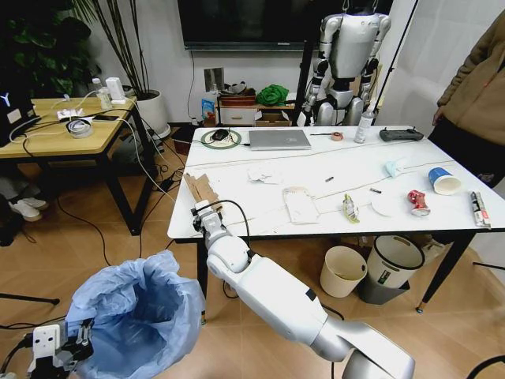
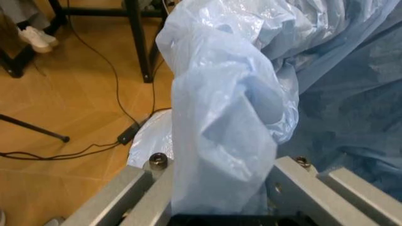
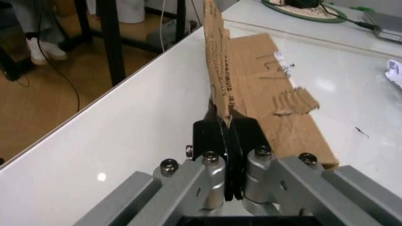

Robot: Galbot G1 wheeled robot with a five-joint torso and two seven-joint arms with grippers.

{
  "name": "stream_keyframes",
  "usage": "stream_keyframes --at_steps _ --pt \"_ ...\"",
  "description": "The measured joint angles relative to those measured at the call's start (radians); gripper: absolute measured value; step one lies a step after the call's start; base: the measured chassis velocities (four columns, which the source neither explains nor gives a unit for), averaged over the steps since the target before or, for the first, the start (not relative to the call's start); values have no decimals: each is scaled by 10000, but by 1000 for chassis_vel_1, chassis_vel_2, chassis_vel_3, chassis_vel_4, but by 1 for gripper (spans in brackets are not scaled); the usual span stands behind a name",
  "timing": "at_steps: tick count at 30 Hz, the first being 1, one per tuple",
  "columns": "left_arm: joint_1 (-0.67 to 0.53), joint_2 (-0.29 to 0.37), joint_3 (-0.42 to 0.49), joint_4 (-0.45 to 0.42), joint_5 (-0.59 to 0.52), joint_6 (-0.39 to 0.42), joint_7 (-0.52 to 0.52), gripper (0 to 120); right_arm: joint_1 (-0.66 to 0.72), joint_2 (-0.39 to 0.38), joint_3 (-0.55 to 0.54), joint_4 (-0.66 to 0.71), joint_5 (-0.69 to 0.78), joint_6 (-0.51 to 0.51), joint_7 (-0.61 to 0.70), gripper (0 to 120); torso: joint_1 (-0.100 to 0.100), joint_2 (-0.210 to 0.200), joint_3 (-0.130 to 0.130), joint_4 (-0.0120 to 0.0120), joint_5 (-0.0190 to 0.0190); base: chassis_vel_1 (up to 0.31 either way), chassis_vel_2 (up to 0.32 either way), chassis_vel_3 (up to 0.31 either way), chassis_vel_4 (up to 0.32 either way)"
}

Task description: Pick up the trash bin and place the trash from the table into it.

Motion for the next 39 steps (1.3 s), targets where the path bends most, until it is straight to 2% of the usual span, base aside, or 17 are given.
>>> stream_keyframes --at_steps 3,8,9,10,14,15,18,21,26,27,32,39 --pt "-66 26 141 -24 -33 10 -29 0 29 -4 112 278 207 -3 -65 0 1 -2 1 -1 -2 0 0 0 0" --pt "-308 25 702 -253 -115 114 -118 0 67 -135 390 1821 1173 191 -166 0 1 -2 0 6 4 0 0 0 0" --pt "-363 71 802 -263 -128 144 -164 0 37 -488 491 2281 1424 303 -171 0 -1 -1 -2 7 4 0 0 0 0" --pt "-363 71 802 -263 -128 144 -164 0 37 -488 491 2281 1424 303 -171 0 -1 -1 -2 7 4 0 0 0 0" --pt "-614 351 1102 -265 -385 345 -334 0 -262 -1804 970 3959 2419 713 -380 0 0 -2 -1 -4 3 0 0 0 0" --pt "-614 351 1102 -265 -385 345 -334 0 -262 -1804 970 3959 2419 713 -380 0 0 -2 -1 -4 3 0 0 0 0" --pt "-794 561 1212 -243 -653 474 -438 0 -749 -2781 1355 5243 3138 1068 -825 0 0 -1 0 -3 4 0 0 0 0" --pt "-862 635 1218 -228 -801 535 -505 0 -967 -3149 1503 5610 3354 1248 -1058 0 0 -2 0 -2 1 0 0 0 0" --pt "-1078 958 1221 -250 -2295 1154 -1123 0 -1750 -4773 1723 6736 3888 2182 -1818 0 0 -1 0 0 4 0 0 0 0" --pt "-1078 958 1221 -250 -2295 1154 -1123 0 -1750 -4773 1723 6736 3888 2182 -1818 0 0 -1 0 0 4 0 0 0 0" --pt "-1033 909 1310 -240 -3269 1821 -2012 0 -2562 -5721 1717 7295 3963 2839 -2616 0 0 -1 -1 -1 2 0 0 0 0" --pt "-989 786 1314 -275 -3479 2059 -2402 0 -3001 -5900 1559 7704 4335 3412 -3546 0 0 0 -1 1 -1 0 0 0 0"
